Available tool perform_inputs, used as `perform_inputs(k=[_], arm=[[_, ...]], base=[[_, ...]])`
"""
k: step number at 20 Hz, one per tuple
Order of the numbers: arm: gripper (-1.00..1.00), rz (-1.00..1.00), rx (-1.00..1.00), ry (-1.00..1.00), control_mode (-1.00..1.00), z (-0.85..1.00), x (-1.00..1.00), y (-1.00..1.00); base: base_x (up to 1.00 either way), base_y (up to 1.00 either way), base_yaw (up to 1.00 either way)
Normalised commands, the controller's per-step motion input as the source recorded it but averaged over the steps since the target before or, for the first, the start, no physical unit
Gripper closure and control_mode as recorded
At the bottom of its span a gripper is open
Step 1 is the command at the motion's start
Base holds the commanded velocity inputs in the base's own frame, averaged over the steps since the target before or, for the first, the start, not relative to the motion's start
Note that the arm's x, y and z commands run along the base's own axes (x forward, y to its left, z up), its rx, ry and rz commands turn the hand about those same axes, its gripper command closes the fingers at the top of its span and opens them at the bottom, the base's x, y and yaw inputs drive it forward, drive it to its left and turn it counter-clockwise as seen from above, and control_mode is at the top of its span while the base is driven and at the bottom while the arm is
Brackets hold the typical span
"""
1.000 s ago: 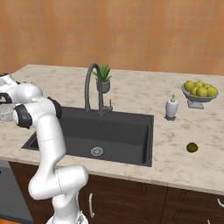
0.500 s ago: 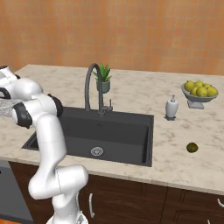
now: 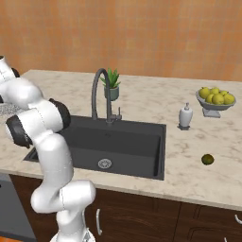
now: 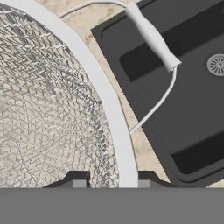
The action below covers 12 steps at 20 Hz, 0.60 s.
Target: Put the colander in the sink, put the mango in the colander, and turn on the sink faucet and pour water over the colander.
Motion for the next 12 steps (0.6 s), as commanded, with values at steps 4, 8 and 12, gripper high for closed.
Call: perform_inputs(k=[4,8,12], arm=[[1.00,-0.02,0.11,0.00,-1.00,0.55,-1.00,-0.94],[1.00,-0.01,0.13,0.00,-1.00,0.17,-1.00,-1.00],[1.00,0.00,0.08,0.03,-1.00,0.00,-1.00,-1.00]], base=[[0.00,0.00,0.00],[0.00,0.00,0.00],[0.00,0.00,0.00]])
